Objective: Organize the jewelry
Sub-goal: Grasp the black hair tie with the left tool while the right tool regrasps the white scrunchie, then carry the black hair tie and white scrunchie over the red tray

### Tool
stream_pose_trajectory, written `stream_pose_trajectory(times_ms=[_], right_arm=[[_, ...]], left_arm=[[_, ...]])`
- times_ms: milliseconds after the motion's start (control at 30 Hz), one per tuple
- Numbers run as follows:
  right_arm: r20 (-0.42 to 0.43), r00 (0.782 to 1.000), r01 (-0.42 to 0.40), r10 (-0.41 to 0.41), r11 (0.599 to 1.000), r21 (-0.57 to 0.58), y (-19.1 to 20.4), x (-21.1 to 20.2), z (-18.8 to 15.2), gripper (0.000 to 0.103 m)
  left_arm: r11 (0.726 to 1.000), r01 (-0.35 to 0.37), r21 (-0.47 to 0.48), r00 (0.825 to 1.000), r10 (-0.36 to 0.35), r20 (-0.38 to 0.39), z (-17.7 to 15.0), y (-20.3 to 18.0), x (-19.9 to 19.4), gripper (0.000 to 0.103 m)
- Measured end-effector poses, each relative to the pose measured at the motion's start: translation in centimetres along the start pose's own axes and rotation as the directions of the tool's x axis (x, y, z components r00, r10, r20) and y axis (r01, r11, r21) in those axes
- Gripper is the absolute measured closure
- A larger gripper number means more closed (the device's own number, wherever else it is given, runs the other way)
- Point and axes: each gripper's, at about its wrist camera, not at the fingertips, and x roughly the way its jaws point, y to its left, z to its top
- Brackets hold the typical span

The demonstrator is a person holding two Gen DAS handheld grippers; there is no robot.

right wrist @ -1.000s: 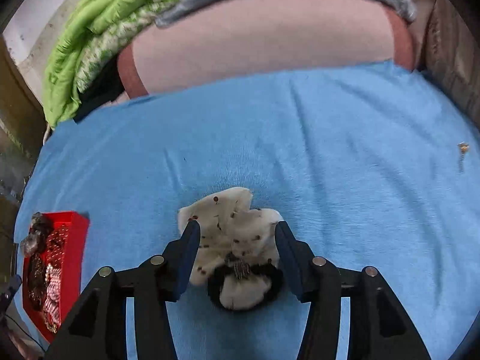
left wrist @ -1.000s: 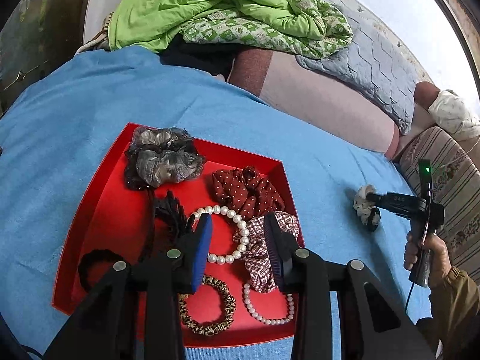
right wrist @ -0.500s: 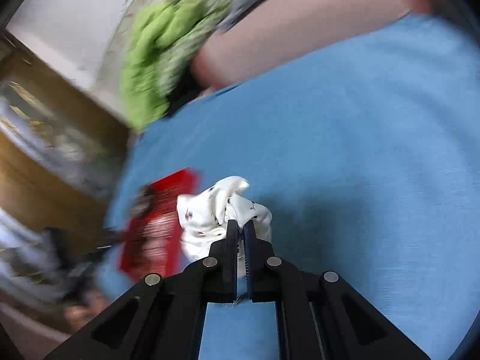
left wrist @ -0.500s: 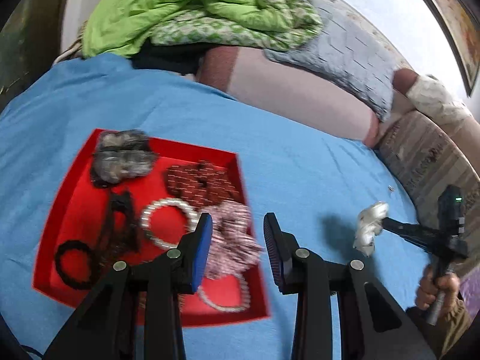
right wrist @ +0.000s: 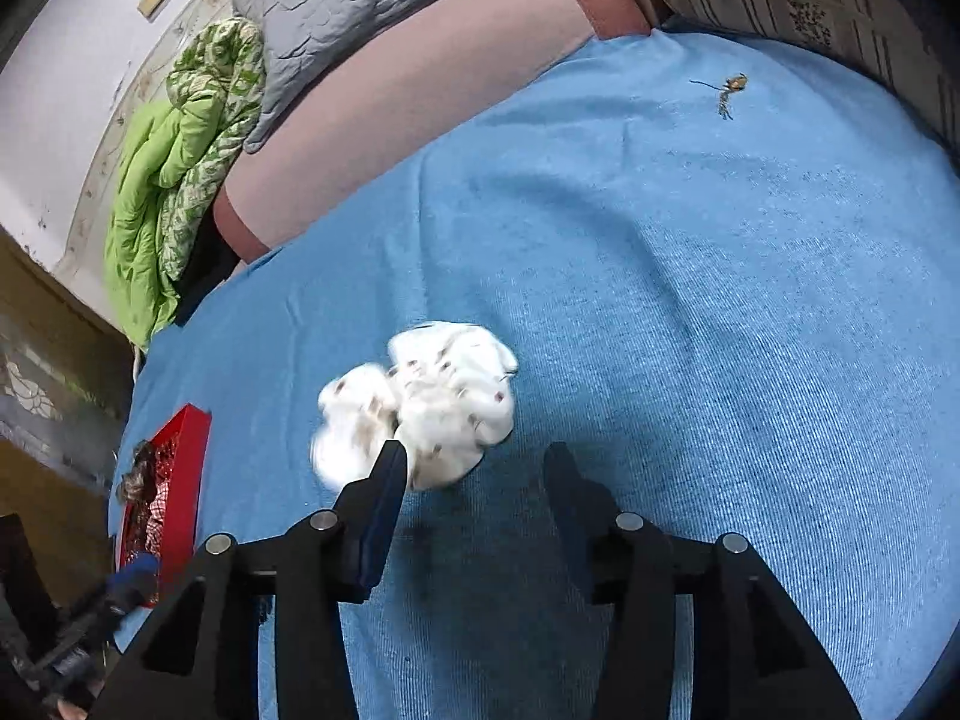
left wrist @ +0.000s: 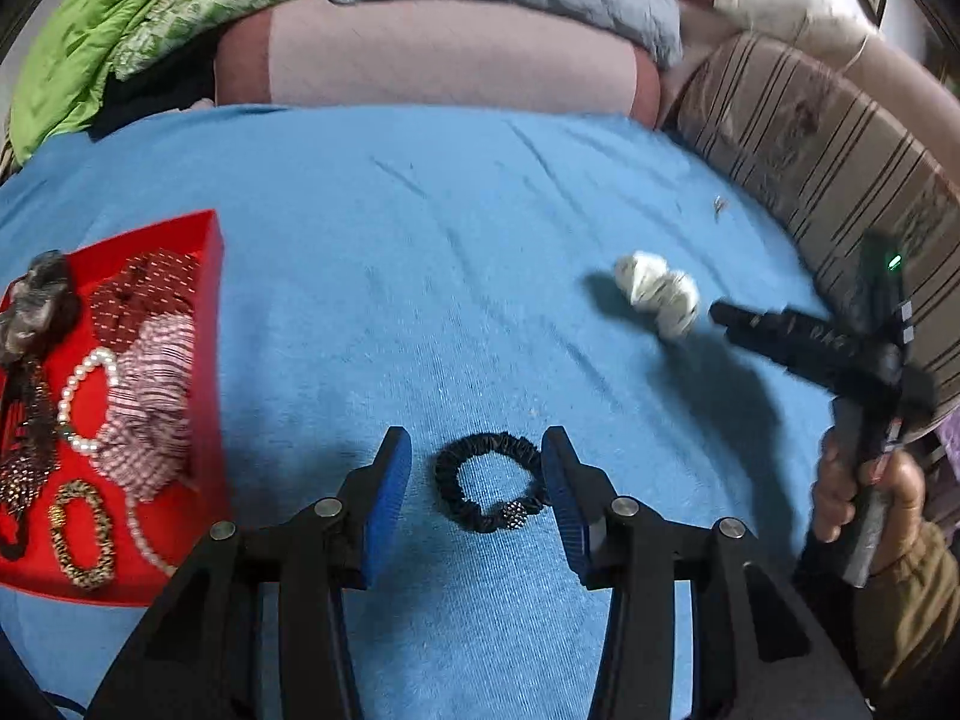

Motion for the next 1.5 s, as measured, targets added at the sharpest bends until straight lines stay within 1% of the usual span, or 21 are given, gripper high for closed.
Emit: stream_pose_trajectory(times_ms=[33,100,200,367,433,533,567,600,633,667,733,767,833,867,900,933,967,1000,1133,1233,1500], right_arm=[[0.002,1.0,0.004,-0.003,1.0,-0.013,0.3,0.1,0.0,0.046],[0.002,1.0,0.006,-0.006,0.999,-0.031,0.6,0.4,-0.1,0.041],[-0.002,1.0,0.01,-0.01,0.999,-0.035,0.7,1.0,0.1,0.04],[-0.003,1.0,0.015,-0.015,1.0,-0.02,1.1,2.3,1.0,0.04],[-0.007,1.0,0.004,-0.004,1.0,-0.004,1.1,2.8,1.3,0.04],[-0.012,0.999,-0.036,0.036,0.998,0.043,0.8,3.3,1.9,0.04],[-0.012,0.999,-0.048,0.049,0.997,0.066,0.5,3.5,2.0,0.036],[-0.008,0.998,-0.057,0.058,0.994,0.091,0.2,3.7,2.1,0.035],[-0.007,0.998,-0.057,0.058,0.993,0.102,0.1,3.9,2.2,0.035],[-0.011,0.999,-0.052,0.054,0.993,0.109,0.0,4.2,2.2,0.035],[-0.007,0.999,-0.046,0.047,0.995,0.09,0.1,4.4,2.0,0.035],[-0.007,1.0,-0.029,0.03,0.998,0.06,0.5,4.4,2.0,0.035],[-0.013,1.0,0.006,-0.006,1.0,-0.005,1.5,4.7,1.8,0.049],[-0.027,0.999,0.019,-0.02,0.999,-0.035,2.0,5.1,1.6,0.066],[-0.03,0.999,0.035,-0.036,0.998,-0.056,2.4,5.3,1.4,0.073],[-0.018,0.998,0.054,-0.056,0.995,-0.078,2.7,5.3,1.2,0.074],[-0.011,0.998,0.068,-0.07,0.993,-0.101,3.1,5.2,1.1,0.082],[-0.013,0.998,0.065,-0.066,0.992,-0.105,3.2,5.2,1.0,0.085],[0.017,0.997,0.076,-0.075,0.991,-0.111,3.5,4.1,0.7,0.087],[0.041,0.996,0.08,-0.076,0.99,-0.117,3.9,3.0,0.2,0.088],[0.127,0.988,0.111,-0.084,0.969,-0.221,7.2,-0.5,-2.0,0.088]], left_arm=[[1.0,-0.016,0.004,1.0,0.016,-0.01,-0.1,-0.1,0.6,0.059],[1.0,-0.023,-0.003,0.999,0.023,-0.03,-0.3,0.0,1.4,0.059],[1.0,-0.02,-0.015,0.998,0.019,-0.058,-0.5,0.4,2.2,0.059],[1.0,-0.01,-0.002,0.996,0.01,-0.087,-1.2,0.2,3.1,0.06],[1.0,-0.006,0.0,0.995,0.005,-0.1,-1.6,-0.1,3.7,0.062],[1.0,-0.017,0.016,0.996,0.019,-0.089,-1.6,-0.5,3.9,0.062],[1.0,-0.016,0.015,0.996,0.017,-0.088,-1.6,-0.4,3.9,0.062],[1.0,-0.017,0.009,0.996,0.017,-0.086,-1.6,-0.3,4.0,0.066],[1.0,-0.026,0.003,0.996,0.027,-0.085,-1.6,-0.3,4.0,0.073],[0.999,-0.037,-0.002,0.996,0.037,-0.086,-1.5,-0.2,4.2,0.077],[0.998,-0.058,-0.017,0.995,0.056,-0.084,-1.5,0.0,4.3,0.093],[0.998,-0.059,-0.026,0.995,0.056,-0.086,-1.5,0.1,4.3,0.094],[0.998,-0.064,-0.03,0.995,0.061,-0.082,-1.4,-0.1,4.2,0.095],[0.998,-0.062,-0.029,0.995,0.06,-0.081,-1.4,-0.3,4.2,0.095],[0.998,-0.054,-0.028,0.996,0.051,-0.079,-1.4,-0.7,4.1,0.095],[0.998,-0.049,-0.027,0.996,0.046,-0.078,-1.5,-0.9,4.0,0.095],[0.999,-0.046,-0.026,0.996,0.044,-0.075,-1.5,-1.1,3.9,0.095],[0.999,-0.041,-0.026,0.997,0.039,-0.068,-1.6,-1.4,3.5,0.095],[0.999,-0.023,-0.036,0.999,0.022,-0.044,-1.5,-1.7,2.1,0.095],[0.999,-0.026,-0.04,1.0,0.025,-0.013,-1.4,-1.9,0.3,0.095],[0.998,-0.055,-0.041,0.995,0.058,0.085,-1.7,-2.7,-4.7,0.095]])
